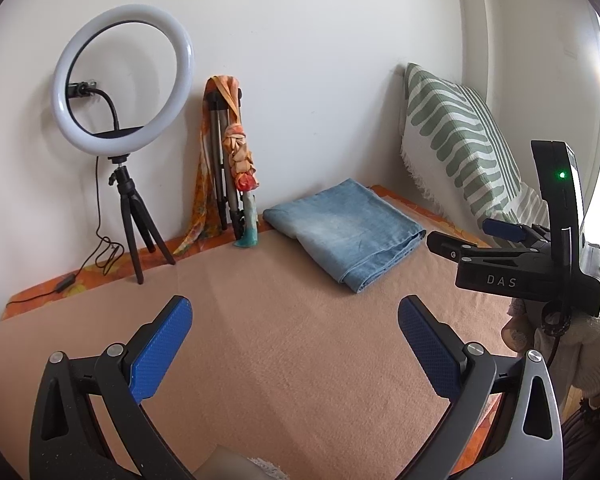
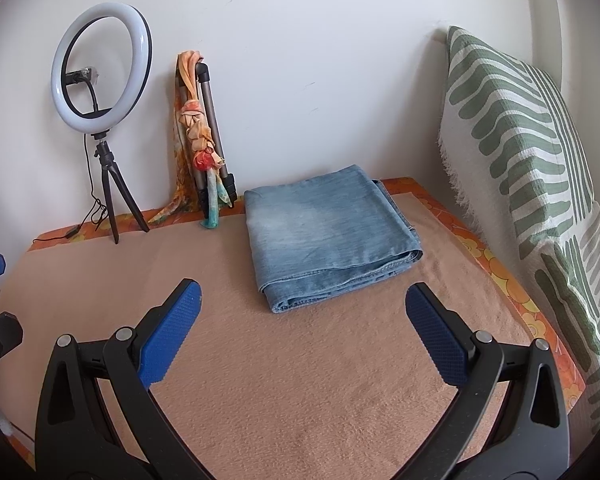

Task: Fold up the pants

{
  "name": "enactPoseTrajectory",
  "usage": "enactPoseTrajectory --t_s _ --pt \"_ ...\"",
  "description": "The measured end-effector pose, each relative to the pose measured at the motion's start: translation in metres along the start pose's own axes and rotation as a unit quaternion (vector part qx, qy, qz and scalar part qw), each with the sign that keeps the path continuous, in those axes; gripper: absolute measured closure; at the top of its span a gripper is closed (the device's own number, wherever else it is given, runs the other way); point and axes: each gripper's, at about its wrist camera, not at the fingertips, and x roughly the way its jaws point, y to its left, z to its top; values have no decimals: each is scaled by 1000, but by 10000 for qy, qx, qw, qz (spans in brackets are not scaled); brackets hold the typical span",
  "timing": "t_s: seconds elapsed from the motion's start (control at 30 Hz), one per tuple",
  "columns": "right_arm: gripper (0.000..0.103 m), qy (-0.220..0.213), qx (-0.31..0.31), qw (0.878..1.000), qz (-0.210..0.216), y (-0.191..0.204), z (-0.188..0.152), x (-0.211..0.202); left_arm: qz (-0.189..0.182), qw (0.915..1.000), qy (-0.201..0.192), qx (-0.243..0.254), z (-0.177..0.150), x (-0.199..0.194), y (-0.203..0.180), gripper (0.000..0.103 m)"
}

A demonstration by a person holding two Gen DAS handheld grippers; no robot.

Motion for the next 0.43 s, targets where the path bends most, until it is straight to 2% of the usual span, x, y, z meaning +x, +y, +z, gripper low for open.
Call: enactPoseTrajectory --t_s 0.43 --pt "0 28 -42 10000 61 5 -1 2 0 10000 48 -32 -2 -1 3 1"
